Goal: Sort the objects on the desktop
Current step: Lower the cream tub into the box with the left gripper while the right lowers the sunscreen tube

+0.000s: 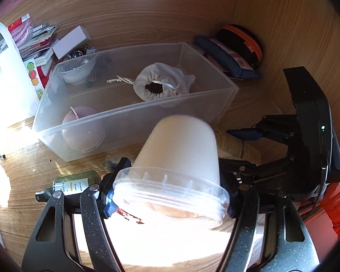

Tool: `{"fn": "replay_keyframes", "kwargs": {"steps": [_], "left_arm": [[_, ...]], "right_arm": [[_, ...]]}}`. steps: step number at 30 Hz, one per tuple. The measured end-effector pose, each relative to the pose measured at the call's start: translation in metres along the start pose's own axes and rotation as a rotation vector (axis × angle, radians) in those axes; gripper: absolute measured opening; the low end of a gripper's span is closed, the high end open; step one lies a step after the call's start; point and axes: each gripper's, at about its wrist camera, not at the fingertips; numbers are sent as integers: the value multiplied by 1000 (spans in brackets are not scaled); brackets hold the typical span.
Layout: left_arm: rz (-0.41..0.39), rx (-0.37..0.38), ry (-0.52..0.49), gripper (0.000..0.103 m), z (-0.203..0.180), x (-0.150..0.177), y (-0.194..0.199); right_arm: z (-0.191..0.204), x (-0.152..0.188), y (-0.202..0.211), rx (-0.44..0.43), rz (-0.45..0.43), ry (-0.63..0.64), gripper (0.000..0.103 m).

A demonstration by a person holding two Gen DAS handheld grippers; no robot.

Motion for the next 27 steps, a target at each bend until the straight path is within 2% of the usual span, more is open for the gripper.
{"fn": "replay_keyframes", "kwargs": {"steps": [5,9,13,20,27], "left_arm": [[20,-3,-3,69,-1,4,-9],[23,-6,-5,69,-2,5,-11],[14,-7,-1,69,-2,6,-8],[-10,-17,1,69,-3,4,2],[-40,-36,-2,69,1,-1,15]], "right_arm": [[8,11,5,17,-34,-74,46],[14,19,13,-31,-46,-124,46],[12,24,26,-34,-75,-157,45],[6,29,65,-13,-152,-165,46],[14,13,94,9,-234,-147,46]]}}
Point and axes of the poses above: each gripper's, at about its wrist camera, not at the fingertips, and y roughly against the way its jaws point, z to its left, x to its underside, and after that the axes turned 3 degrees about y, right-handed
